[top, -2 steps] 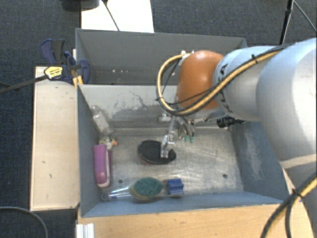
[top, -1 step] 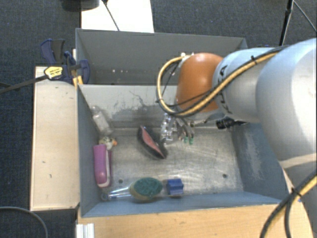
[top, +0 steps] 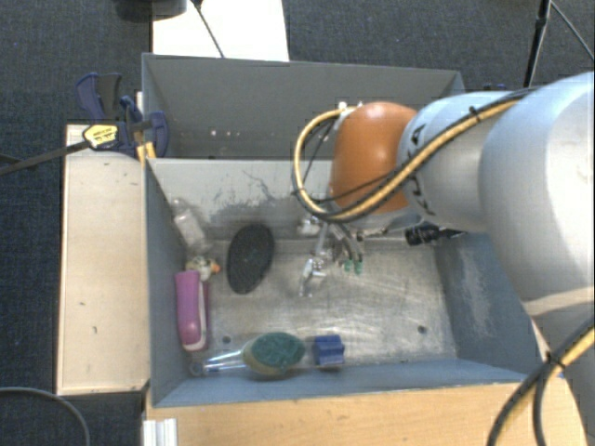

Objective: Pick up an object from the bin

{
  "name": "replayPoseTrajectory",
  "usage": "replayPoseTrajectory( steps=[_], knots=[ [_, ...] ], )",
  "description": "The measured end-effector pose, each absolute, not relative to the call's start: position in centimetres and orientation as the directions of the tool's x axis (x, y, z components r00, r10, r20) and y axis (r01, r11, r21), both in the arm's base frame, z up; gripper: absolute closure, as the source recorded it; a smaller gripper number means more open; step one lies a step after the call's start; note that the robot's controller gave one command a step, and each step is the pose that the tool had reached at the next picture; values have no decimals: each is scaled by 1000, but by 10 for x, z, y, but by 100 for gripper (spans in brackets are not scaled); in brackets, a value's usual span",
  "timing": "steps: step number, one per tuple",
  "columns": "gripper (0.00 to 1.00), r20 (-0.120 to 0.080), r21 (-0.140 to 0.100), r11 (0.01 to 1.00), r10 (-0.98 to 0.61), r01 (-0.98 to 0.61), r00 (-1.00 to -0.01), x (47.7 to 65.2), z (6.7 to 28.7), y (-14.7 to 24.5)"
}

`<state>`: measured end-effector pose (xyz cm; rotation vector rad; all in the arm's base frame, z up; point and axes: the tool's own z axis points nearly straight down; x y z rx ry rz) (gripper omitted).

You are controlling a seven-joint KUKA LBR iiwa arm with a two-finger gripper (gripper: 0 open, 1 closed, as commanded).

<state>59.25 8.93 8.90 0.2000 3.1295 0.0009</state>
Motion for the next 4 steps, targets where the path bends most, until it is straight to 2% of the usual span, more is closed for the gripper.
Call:
replayPoseTrajectory(
  steps=[1, 2, 3, 4],
  knots=[
    [100, -5, 1, 992, 126, 126, -992, 592, 89, 89],
    [100, -11, 3, 992, 129, 129, -992, 591, 180, 85],
    [100, -9, -3, 933, -361, -361, -932, 577, 232, 56],
    [100, 2, 3, 756, -654, -654, -756, 535, 172, 78]
  ],
)
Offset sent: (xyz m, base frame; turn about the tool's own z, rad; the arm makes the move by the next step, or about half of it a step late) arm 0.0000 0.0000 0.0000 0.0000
